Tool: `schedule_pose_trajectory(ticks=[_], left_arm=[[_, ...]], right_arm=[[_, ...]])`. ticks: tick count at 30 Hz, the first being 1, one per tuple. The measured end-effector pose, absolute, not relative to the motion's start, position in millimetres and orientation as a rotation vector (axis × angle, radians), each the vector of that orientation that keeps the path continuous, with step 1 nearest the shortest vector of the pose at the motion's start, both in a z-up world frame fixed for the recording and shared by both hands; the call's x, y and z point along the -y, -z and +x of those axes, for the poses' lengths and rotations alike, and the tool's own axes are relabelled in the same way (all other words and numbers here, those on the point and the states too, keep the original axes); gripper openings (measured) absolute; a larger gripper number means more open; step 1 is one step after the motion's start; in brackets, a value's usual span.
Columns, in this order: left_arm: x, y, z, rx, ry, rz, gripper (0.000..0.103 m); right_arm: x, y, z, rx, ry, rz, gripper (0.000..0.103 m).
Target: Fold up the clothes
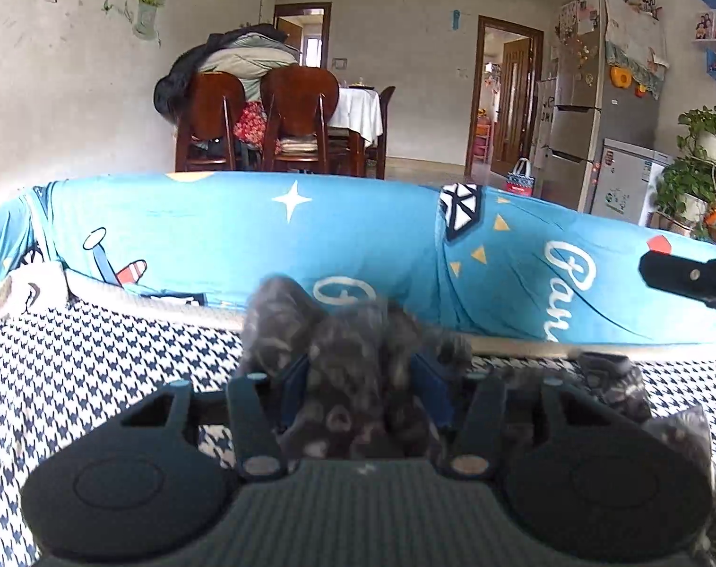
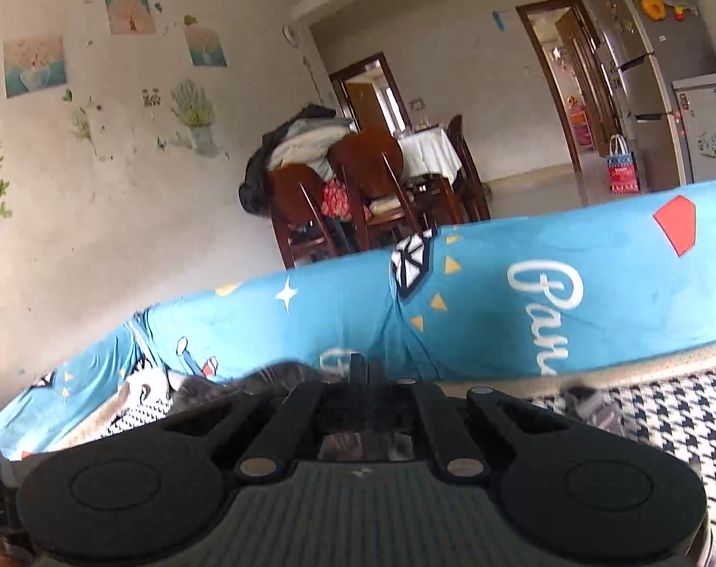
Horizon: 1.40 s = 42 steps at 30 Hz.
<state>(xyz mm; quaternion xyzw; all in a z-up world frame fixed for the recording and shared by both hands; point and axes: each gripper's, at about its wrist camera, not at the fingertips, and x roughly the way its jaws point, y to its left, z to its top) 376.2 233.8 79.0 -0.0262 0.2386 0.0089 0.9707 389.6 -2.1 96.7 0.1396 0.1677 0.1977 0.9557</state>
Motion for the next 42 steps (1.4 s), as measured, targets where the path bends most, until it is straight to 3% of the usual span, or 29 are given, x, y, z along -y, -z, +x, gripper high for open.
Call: schedule_pose_trajectory(ticks=[8, 13, 18, 20, 25, 42], left_arm=[[-260, -40, 396, -0.636, -0.016, -0.193, 0.060], [-252, -31, 388, -0.651, 0.053, -0.239, 0.082], [-239, -29, 383, -0.661, 0.140, -0.268, 0.089], [-230, -25, 382, -0.678, 0.182, -0.264, 0.090], [-208, -18, 375, -0.705, 0.267, -0.204, 0.093], [-171, -5, 361, -0.726, 0.396, -0.117, 0.100]], right_arm=[[20, -81, 420, -0.442, -0.322, 0.289, 0.009], [47, -54, 433, -0.544, -0.221, 0.281, 0.013], [64, -36, 439, -0.592, -0.164, 0.265, 0.032], [65, -28, 443, -0.629, -0.166, 0.256, 0.039], [57, -3, 445, -0.788, -0.102, 0.152, 0.040], [86, 8, 386, -0.952, -0.219, 0.182, 0.040]])
